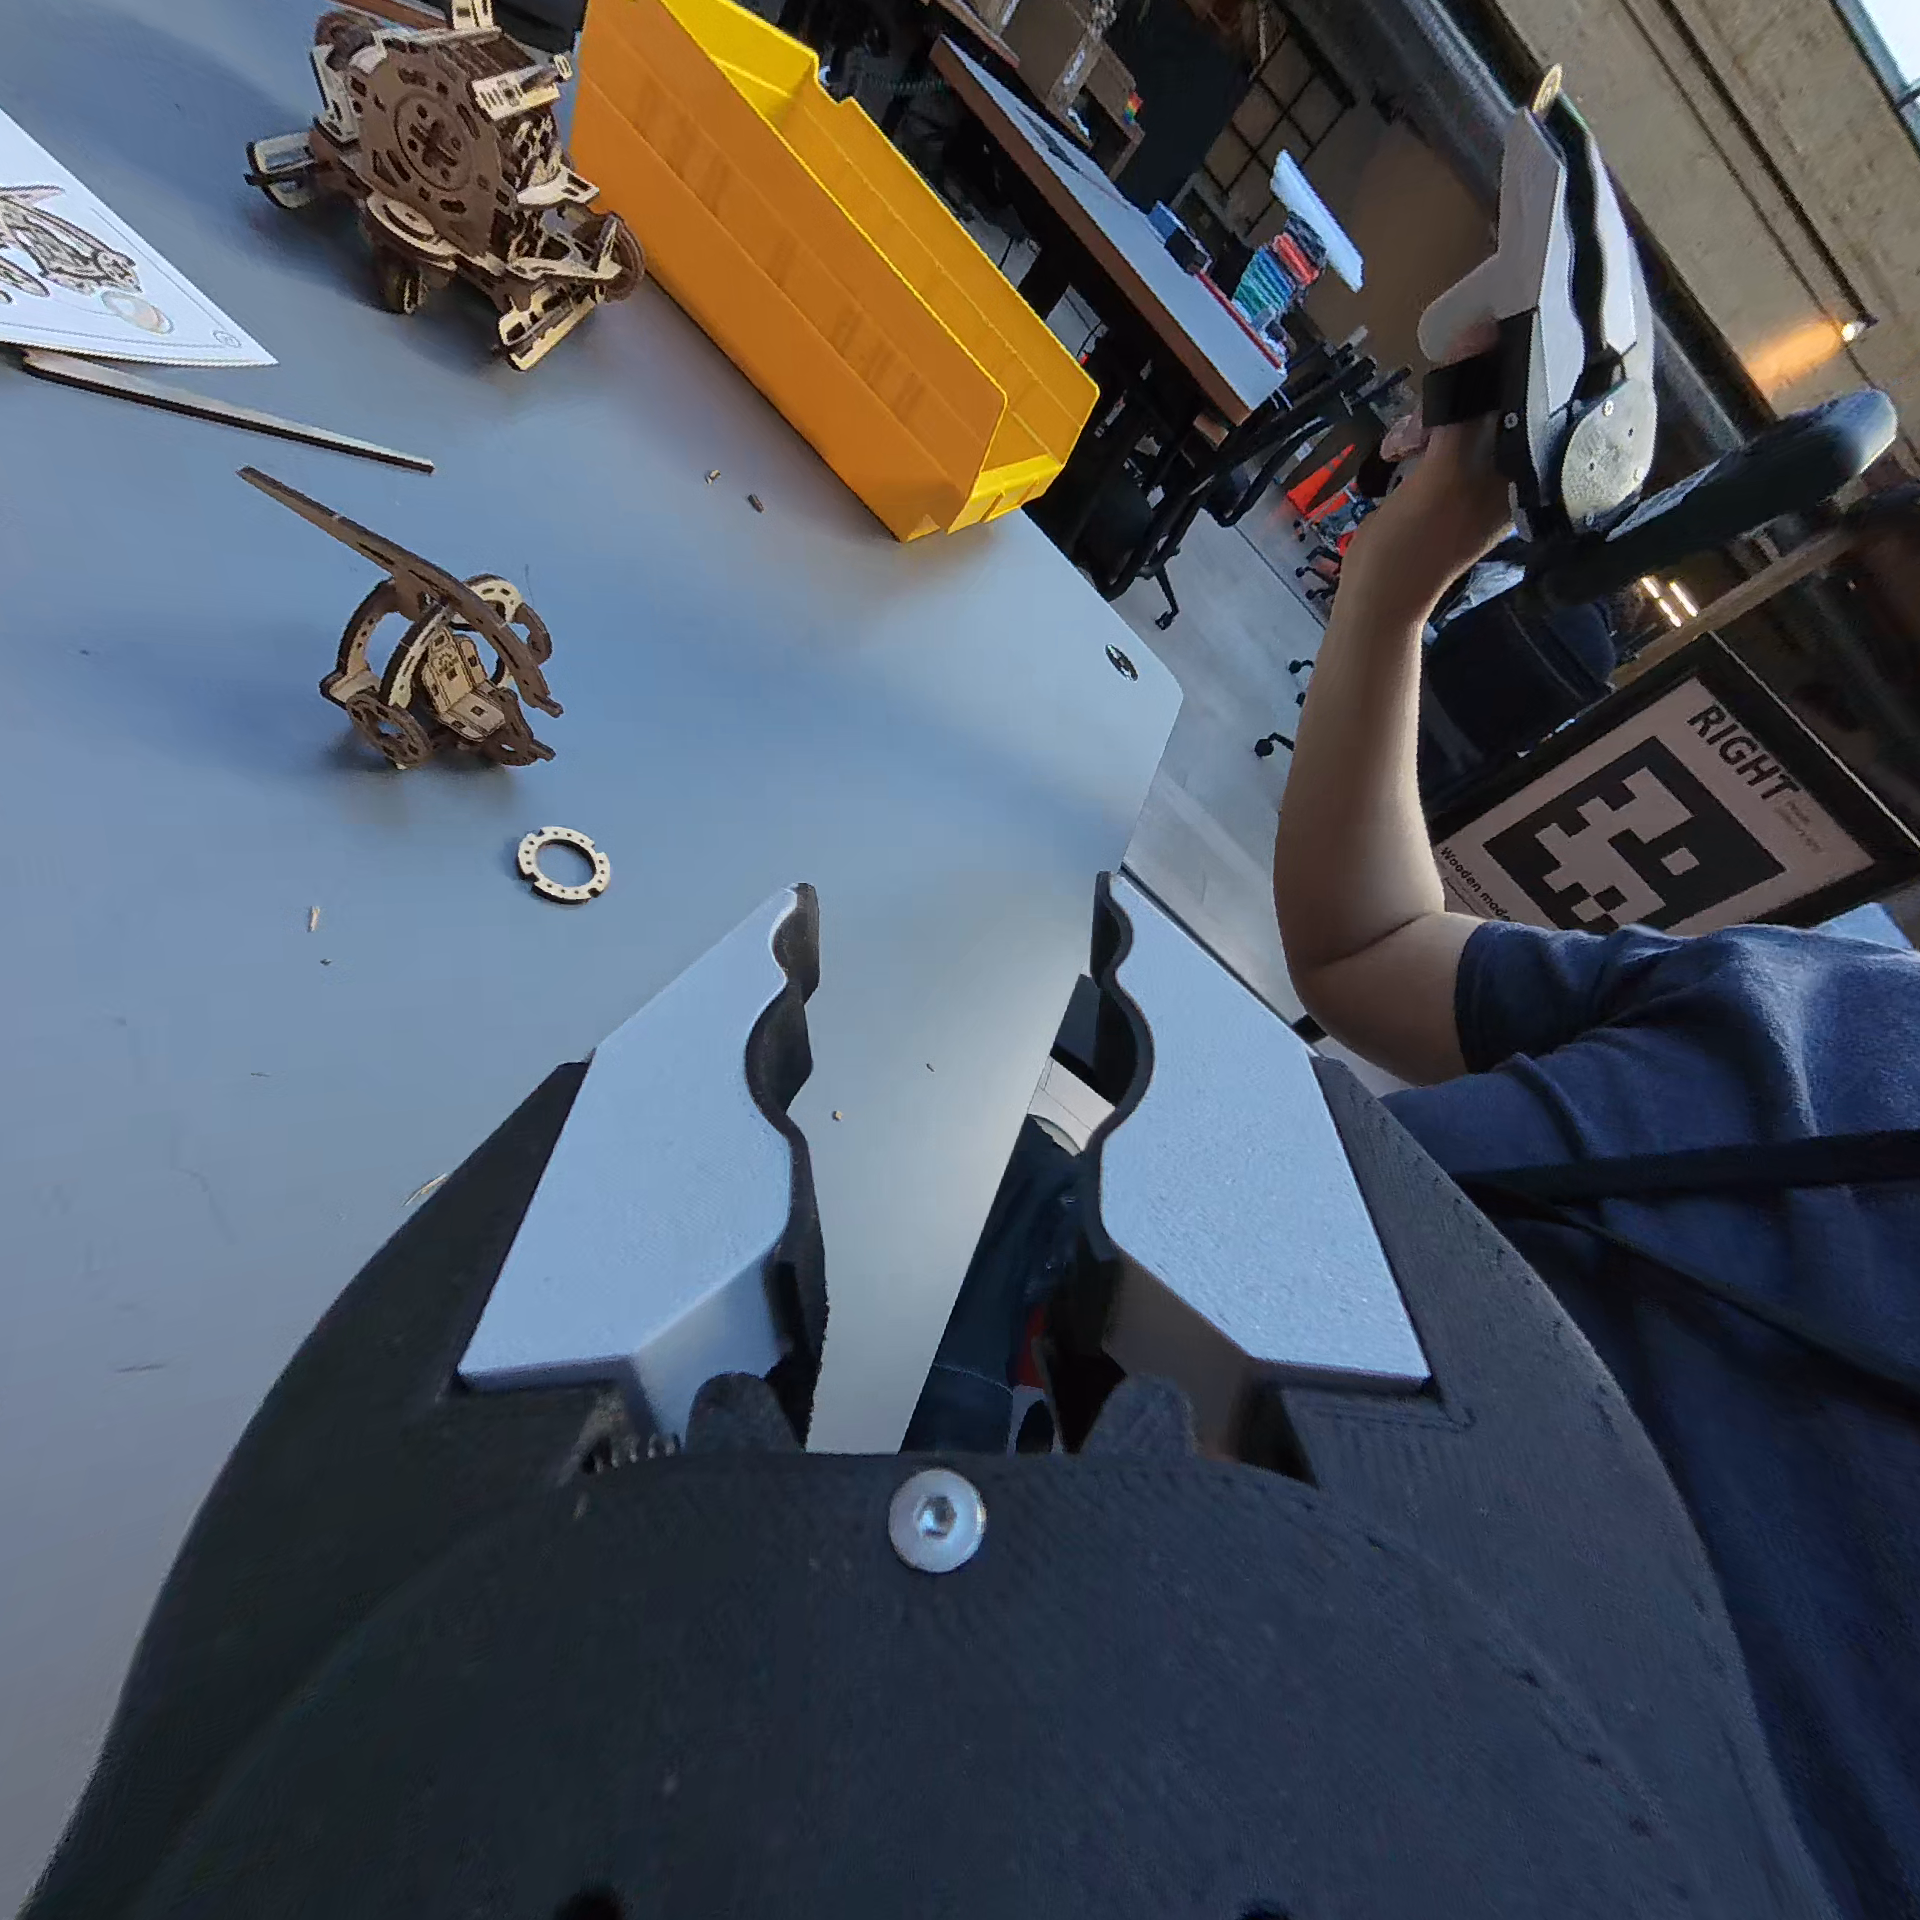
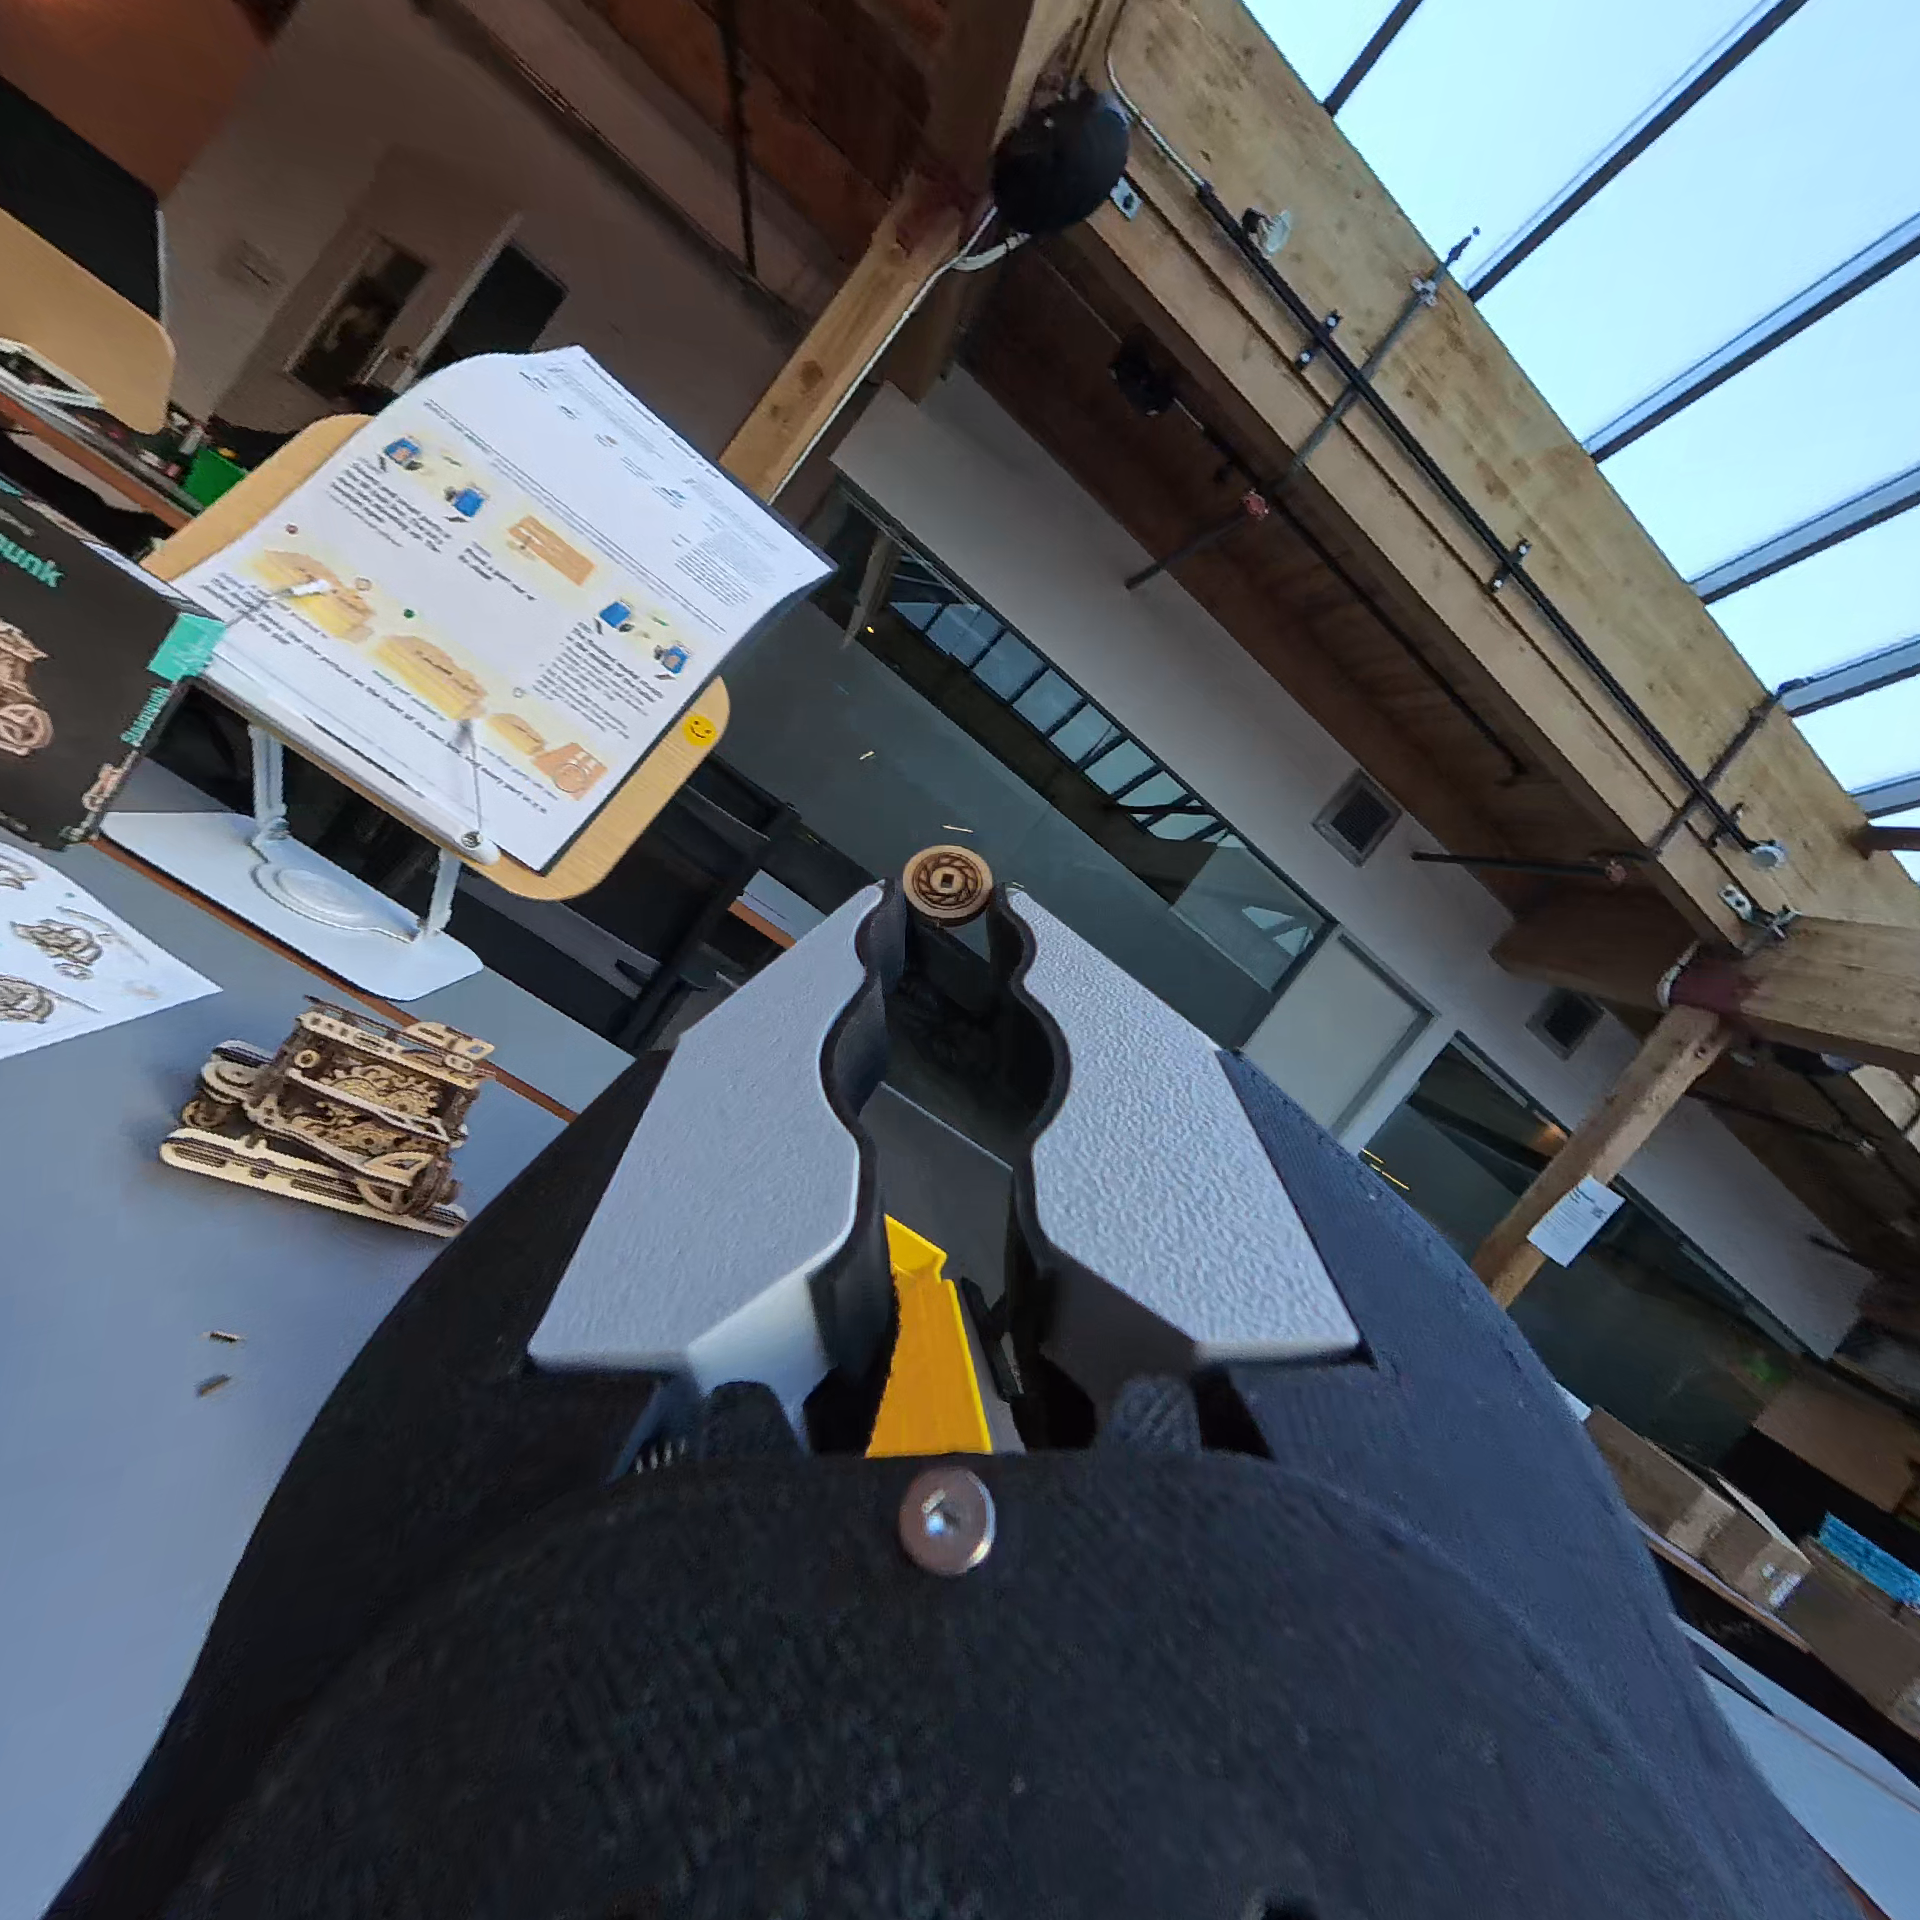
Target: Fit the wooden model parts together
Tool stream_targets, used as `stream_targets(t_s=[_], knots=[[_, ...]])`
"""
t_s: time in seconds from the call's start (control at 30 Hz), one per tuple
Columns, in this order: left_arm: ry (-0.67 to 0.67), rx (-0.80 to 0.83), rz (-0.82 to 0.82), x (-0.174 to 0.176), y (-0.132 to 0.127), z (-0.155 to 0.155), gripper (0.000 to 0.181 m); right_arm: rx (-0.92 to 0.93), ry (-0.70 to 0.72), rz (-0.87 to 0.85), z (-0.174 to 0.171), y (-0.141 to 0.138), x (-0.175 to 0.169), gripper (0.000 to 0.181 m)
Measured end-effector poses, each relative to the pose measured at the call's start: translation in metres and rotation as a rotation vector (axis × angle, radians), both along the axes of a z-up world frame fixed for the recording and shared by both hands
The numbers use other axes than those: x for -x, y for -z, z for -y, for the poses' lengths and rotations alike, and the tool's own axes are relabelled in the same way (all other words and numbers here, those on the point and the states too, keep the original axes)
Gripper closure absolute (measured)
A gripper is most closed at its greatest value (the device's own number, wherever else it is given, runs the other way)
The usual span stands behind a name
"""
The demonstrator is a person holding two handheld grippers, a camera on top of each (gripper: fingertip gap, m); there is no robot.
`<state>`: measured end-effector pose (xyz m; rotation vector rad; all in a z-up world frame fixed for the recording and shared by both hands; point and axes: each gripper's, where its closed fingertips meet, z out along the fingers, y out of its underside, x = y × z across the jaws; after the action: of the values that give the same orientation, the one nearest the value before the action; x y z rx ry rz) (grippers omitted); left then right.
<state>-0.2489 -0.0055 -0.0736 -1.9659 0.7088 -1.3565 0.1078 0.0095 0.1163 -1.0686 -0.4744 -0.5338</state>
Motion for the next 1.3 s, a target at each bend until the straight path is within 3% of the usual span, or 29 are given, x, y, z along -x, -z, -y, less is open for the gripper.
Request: stream_targets(t_s=[0.17, 0.3, 0.43, 0.57, 0.77, 0.9, 1.03, 1.3], knots=[[-0.013, -0.037, -0.072, 0.003, -0.009, -0.001, 0.128, 0.012, 0.054, -0.001, 0.004, 0.008, -0.030, 0.168], [-0.044, -0.065, -0.102, 0.007, -0.011, -0.008, 0.129, 0.136, 0.051, 0.047, -0.015, 0.031, -0.040, 0.168], [-0.067, -0.005, -0.109, 0.009, -0.002, -0.016, 0.130, 0.500, -0.076, 0.183, -0.082, 0.098, -0.064, 0.166], [-0.089, -0.015, -0.144, 0.008, -0.003, -0.021, 0.130, 0.705, -0.134, 0.447, -0.106, 0.150, -0.078, 0.166], [-0.079, -0.030, -0.188, -0.012, -0.014, -0.036, 0.131, 1.286, -0.479, 0.322, -0.119, 0.213, -0.083, 0.167], [-0.032, -0.033, -0.188, -0.033, -0.023, -0.038, 0.132, 1.555, -0.402, 0.430, -0.126, 0.252, -0.105, 0.167], [-0.025, -0.037, -0.202, -0.042, -0.024, -0.043, 0.133, 1.704, -0.285, 0.500, -0.129, 0.283, -0.123, 0.166], [-0.037, 0.021, -0.214, -0.040, -0.012, -0.057, 0.136, 1.696, -0.267, 0.515, -0.141, 0.291, -0.116, 0.166]])
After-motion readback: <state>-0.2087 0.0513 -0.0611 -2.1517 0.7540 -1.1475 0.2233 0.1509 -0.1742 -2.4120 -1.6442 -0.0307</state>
